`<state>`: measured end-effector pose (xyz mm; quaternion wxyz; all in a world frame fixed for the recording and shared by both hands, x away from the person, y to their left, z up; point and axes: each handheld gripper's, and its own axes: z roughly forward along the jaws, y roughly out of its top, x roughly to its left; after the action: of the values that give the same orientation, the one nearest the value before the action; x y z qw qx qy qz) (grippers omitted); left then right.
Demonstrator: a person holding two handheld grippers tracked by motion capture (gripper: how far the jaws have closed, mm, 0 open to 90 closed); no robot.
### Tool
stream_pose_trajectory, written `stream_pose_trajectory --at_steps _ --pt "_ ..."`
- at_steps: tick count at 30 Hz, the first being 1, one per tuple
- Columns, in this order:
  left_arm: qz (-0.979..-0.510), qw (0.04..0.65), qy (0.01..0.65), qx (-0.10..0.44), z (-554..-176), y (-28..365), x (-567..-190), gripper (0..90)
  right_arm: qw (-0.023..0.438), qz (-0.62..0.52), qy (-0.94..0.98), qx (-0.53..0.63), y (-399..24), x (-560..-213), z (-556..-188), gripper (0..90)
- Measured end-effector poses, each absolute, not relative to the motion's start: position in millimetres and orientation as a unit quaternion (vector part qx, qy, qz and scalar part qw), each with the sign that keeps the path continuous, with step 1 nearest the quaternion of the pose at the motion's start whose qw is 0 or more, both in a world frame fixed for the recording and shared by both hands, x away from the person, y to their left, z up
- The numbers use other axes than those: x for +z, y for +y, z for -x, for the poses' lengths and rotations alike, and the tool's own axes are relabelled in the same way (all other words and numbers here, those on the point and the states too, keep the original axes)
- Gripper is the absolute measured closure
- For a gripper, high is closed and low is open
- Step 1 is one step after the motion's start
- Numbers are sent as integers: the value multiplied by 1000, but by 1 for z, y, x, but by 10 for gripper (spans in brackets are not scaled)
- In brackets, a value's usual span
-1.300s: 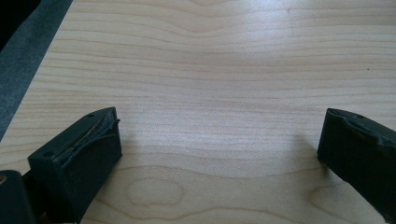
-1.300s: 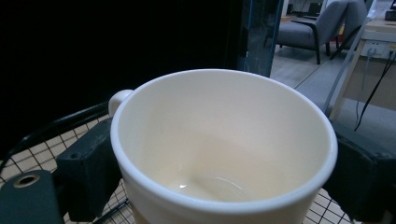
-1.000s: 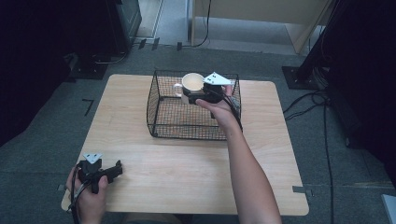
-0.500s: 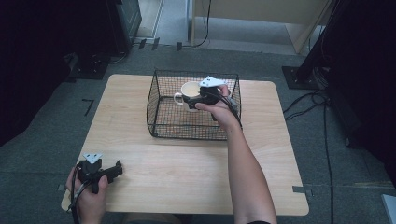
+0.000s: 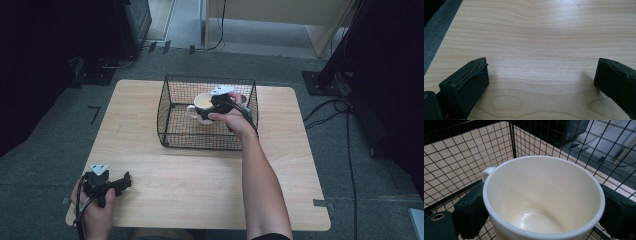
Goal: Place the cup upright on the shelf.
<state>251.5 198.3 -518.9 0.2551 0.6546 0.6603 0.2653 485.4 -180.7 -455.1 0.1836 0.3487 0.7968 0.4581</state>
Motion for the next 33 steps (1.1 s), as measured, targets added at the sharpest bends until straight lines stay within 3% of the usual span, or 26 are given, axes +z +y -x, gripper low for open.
stream_pose_trajectory --at_steps 25,29,33 --pt "-655 255 660 265 -251 198 -519 0 186 -363 826 390 -176 -458 -487 92" --pt "-655 255 660 265 -251 198 -519 0 193 -361 820 400 -181 -453 -486 18" --pt "-655 255 660 265 -251 198 -519 0 196 -368 819 395 -183 -452 -487 11"
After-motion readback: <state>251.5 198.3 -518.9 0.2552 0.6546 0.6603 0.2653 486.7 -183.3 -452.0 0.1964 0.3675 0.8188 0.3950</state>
